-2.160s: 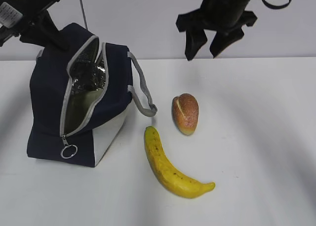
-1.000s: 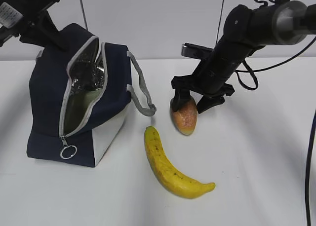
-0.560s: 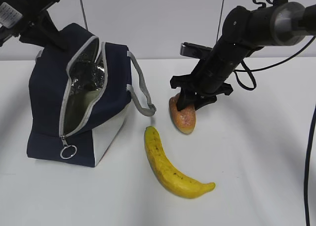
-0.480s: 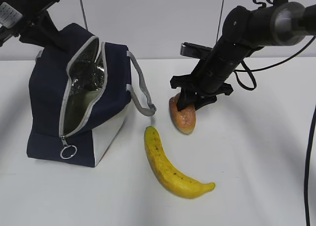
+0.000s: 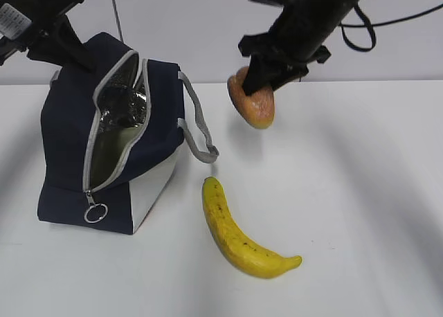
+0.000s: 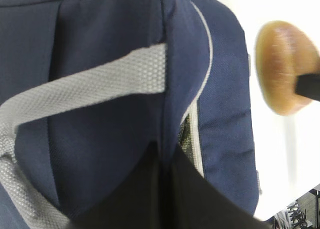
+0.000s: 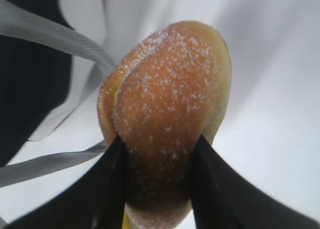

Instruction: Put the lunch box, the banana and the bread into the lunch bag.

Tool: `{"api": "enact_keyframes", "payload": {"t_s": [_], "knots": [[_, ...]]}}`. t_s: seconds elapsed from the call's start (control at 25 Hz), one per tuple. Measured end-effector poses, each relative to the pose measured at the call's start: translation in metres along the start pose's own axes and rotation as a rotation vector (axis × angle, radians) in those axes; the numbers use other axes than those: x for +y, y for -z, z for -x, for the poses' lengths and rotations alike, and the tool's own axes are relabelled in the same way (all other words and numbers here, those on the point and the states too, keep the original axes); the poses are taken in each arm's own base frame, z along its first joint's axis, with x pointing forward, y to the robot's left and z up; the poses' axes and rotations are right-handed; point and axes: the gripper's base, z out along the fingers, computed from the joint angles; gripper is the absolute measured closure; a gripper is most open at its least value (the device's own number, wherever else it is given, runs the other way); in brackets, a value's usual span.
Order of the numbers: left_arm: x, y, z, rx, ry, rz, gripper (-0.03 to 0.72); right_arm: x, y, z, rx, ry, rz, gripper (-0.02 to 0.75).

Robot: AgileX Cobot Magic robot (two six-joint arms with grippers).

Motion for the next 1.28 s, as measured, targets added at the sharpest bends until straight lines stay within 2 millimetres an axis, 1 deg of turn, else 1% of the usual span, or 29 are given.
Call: {"api": "enact_keyframes", "payload": {"t_s": [0.12, 0.16, 0.24, 0.32, 0.48, 0.56, 0.6, 0.68, 0.76, 0.8, 0.84, 0.92, 1.0, 1.04, 1.16, 1.28], "knots": [[0.000, 0.000, 0.000, 0.000, 0.000, 0.000, 0.691, 0.018, 0.032, 0.015, -0.061, 0.066, 0.032, 0.480], [0.000, 0.000, 0.000, 0.000, 0.000, 0.000, 0.691, 0.025, 0.037, 0.020, -0.083, 0.089, 0.037, 0.479], [0.000, 0.000, 0.000, 0.000, 0.000, 0.000, 0.691, 0.047, 0.046, 0.026, -0.120, 0.143, 0.057, 0.476], [0.000, 0.000, 0.000, 0.000, 0.000, 0.000, 0.691, 0.071, 0.045, 0.028, -0.127, 0.185, 0.094, 0.471], [0.000, 0.000, 0.000, 0.000, 0.000, 0.000, 0.691, 0.117, 0.032, 0.024, -0.091, 0.270, 0.161, 0.466], [0.000, 0.000, 0.000, 0.000, 0.000, 0.000, 0.691, 0.133, 0.023, 0.022, -0.071, 0.297, 0.189, 0.462], [0.000, 0.000, 0.000, 0.000, 0.000, 0.000, 0.691, 0.139, 0.014, 0.022, -0.066, 0.304, 0.202, 0.456], [0.000, 0.000, 0.000, 0.000, 0.000, -0.001, 0.691, 0.144, -0.001, 0.023, -0.073, 0.301, 0.220, 0.450], [0.000, 0.000, 0.000, 0.001, 0.000, 0.000, 0.691, 0.143, -0.014, 0.025, -0.074, 0.281, 0.236, 0.421], [0.000, 0.000, 0.000, 0.001, 0.000, 0.000, 0.691, 0.142, -0.022, 0.025, -0.066, 0.273, 0.241, 0.393], [0.000, 0.000, 0.000, 0.002, 0.000, -0.001, 0.691, 0.140, -0.027, 0.025, -0.059, 0.269, 0.240, 0.346], [0.000, 0.000, 0.000, 0.003, 0.001, -0.002, 0.691, 0.139, -0.032, 0.025, -0.051, 0.267, 0.237, 0.229], [0.000, 0.000, 0.000, 0.003, 0.001, -0.002, 0.691, 0.139, -0.031, 0.026, -0.060, 0.272, 0.237, 0.136], [0.000, 0.000, 0.000, 0.004, 0.001, -0.002, 0.691, 0.140, -0.029, 0.027, -0.065, 0.275, 0.235, 0.118], [0.000, 0.000, 0.000, 0.005, 0.001, -0.003, 0.691, 0.141, -0.019, 0.032, -0.086, 0.303, 0.215, 0.099], [0.000, 0.000, -0.001, 0.006, 0.001, -0.003, 0.691, 0.141, -0.005, 0.033, -0.078, 0.344, 0.176, 0.115]]}}
